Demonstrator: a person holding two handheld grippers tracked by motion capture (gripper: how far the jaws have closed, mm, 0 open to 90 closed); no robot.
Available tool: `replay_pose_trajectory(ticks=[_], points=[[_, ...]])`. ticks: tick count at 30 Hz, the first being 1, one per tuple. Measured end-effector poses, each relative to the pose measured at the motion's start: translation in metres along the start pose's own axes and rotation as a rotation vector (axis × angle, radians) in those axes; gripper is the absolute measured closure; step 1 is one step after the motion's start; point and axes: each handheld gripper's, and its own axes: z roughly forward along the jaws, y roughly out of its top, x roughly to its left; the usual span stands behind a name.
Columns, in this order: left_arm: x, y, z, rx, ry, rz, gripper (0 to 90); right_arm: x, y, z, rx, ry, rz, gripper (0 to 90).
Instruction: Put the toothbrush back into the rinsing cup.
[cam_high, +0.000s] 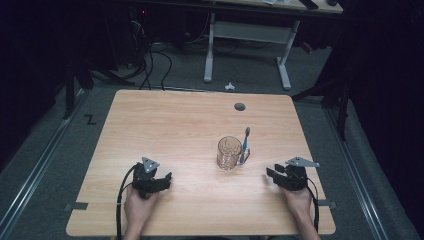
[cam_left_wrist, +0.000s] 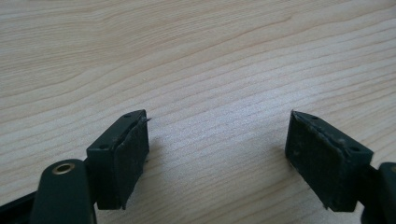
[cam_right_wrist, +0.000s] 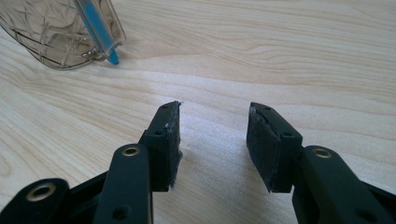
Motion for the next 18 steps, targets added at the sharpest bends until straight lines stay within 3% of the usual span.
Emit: replay_pose_trajectory(ticks=[13,17,18], points=[[0.0,0.0,0.0,-0.001,0.0,-0.001,22.2,0.007,-0.001,0.005,0.035,-0.033,-0.053,50.5],[0.0,0.0,0.0,0.0,0.0,-0.001,22.1,0.013,-0.001,0.006,0.043,-0.065,-0.107,46.5],[0.0,0.0,0.0,0.0,0.0,0.0,22.1,0.013,-0.001,0.007,0.045,-0.064,-0.098,45.4]])
